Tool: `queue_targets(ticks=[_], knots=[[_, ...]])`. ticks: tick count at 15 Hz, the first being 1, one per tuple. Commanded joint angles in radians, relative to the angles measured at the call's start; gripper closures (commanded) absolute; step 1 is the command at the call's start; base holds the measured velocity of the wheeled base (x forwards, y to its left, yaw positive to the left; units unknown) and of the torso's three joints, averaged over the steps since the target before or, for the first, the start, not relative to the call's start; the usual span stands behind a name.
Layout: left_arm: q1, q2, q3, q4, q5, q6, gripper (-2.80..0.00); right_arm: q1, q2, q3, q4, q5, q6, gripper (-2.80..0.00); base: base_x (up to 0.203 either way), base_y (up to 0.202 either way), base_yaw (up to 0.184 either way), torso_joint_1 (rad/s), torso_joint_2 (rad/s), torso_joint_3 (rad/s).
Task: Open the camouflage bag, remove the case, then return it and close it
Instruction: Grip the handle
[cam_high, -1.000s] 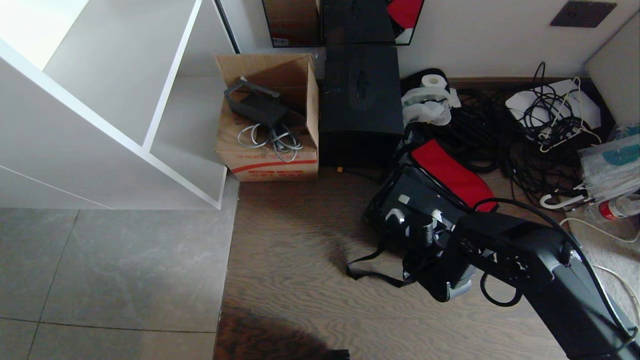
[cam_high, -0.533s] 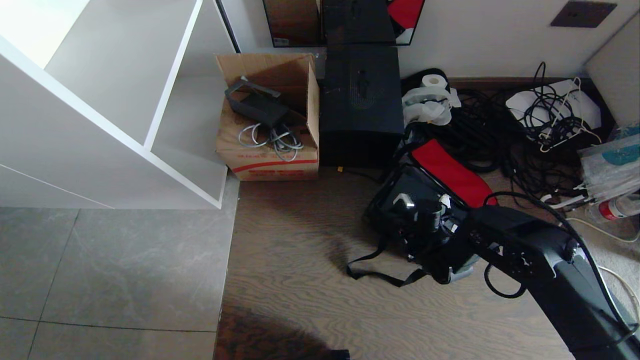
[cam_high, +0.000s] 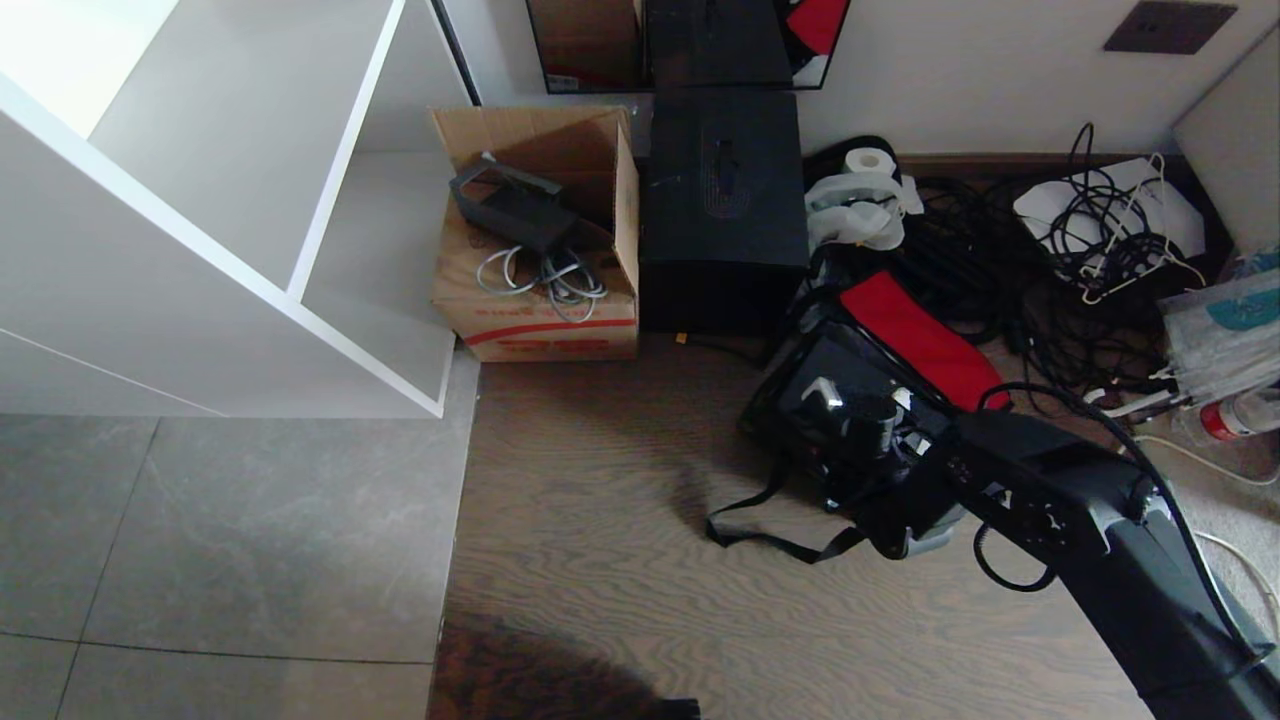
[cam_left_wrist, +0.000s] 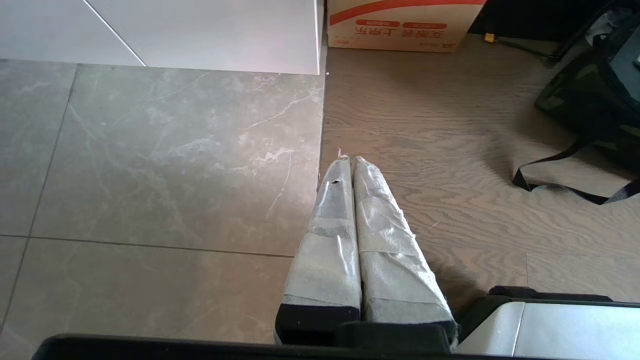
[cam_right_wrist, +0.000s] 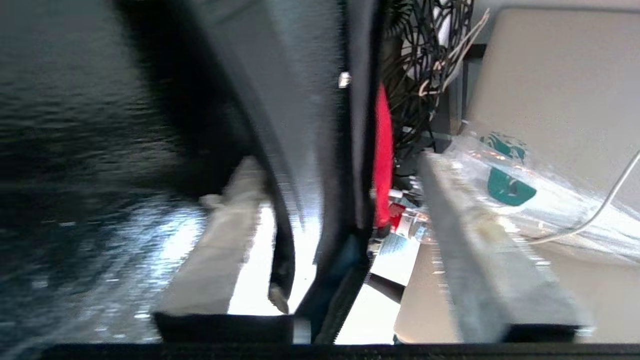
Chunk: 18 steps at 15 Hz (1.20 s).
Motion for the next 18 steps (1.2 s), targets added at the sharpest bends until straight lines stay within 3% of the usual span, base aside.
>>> queue_targets(ticks=[1, 7, 15, 18], knots=[[0.0, 0.0, 0.0, 0.0, 0.0, 0.0, 0.0, 0.002, 0.016, 0.003, -0.009, -0.01, -0.005, 0.0, 0.0, 0.0, 0.0, 0.0, 0.0, 0.0], [0.0, 0.0, 0.0, 0.0, 0.0, 0.0, 0.0, 0.045, 0.011, 0.072, -0.04, -0.009, -0.003, 0.0, 0.0, 0.0, 0.0, 0.0, 0.0, 0.0], [0.0, 0.0, 0.0, 0.0, 0.0, 0.0, 0.0, 0.17, -0.122, 0.336, -0.067, -0.002, 0.053, 0.0, 0.0, 0.0, 0.0, 0.0, 0.0, 0.0], [0.0, 0.0, 0.0, 0.0, 0.0, 0.0, 0.0, 0.173, -0.12, 0.329, -0.053, -0.001, 0.074, 0.0, 0.0, 0.0, 0.0, 0.0, 0.0, 0.0]])
